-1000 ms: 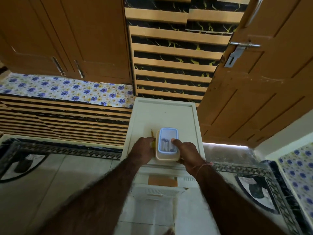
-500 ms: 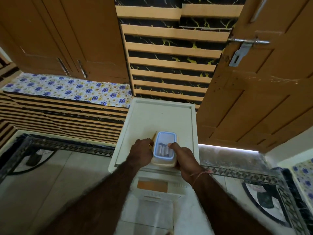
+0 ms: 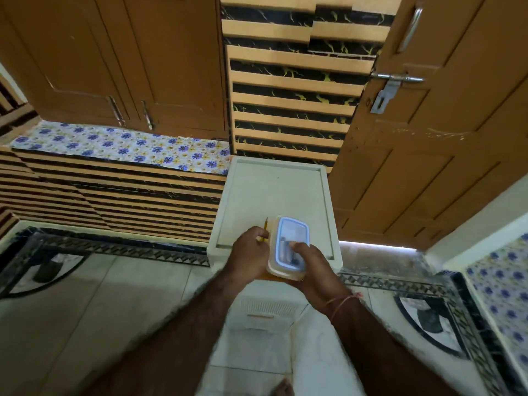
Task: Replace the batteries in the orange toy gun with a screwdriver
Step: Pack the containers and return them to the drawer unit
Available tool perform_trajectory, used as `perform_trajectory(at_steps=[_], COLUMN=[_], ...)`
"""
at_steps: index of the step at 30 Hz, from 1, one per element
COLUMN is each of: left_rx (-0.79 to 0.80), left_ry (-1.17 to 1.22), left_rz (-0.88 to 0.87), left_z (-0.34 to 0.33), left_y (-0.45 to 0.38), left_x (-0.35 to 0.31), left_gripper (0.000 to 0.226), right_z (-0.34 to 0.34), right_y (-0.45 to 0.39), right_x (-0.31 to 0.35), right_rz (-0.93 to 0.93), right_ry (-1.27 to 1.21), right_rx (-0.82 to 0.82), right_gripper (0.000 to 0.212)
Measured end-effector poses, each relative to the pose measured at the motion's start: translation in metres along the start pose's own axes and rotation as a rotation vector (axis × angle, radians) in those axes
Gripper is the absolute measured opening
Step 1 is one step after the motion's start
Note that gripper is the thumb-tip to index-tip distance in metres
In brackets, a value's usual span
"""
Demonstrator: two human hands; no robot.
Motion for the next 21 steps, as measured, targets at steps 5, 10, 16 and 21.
perform_trajectory(at_steps=[5, 10, 16, 21], left_rx=[0.099, 0.232, 0.307, 0.307], left_ry=[0.106, 0.077, 0.134, 0.082], left_rz=[-0.034, 0.037, 0.180, 0.224], left_z=[-0.007, -0.032, -0.064, -0.086], left_y=[0.070, 0.129, 0.139, 0.101], left_x=[0.042, 0.094, 0.136, 0.155], left_gripper=[0.018, 0.016, 0.024, 0.030], right_z=[0.010, 0.035, 0.081, 0.106], right_y=[0.062, 0.106, 0.096, 0.059], right_x=[-0.059, -0.122, -0.152, -0.163], right_rz=[-0.067, -0.214, -0.250, -0.299], right_ry=[-0.073, -0.090, -0.006, 0.052], right_rx=[0.017, -0.072, -0.286, -0.353], right_gripper=[0.052, 0.038, 0.028, 0.043])
Point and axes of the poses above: each hand's wrist, its own y-axis away from the middle knuckle, its own z-axis out of the back of the hand, x = y × z, the point moved 10 cm from there along -y, towards the middle knuckle, and after that the axes turned 10 degrees about -y, right-handed, at the moved point
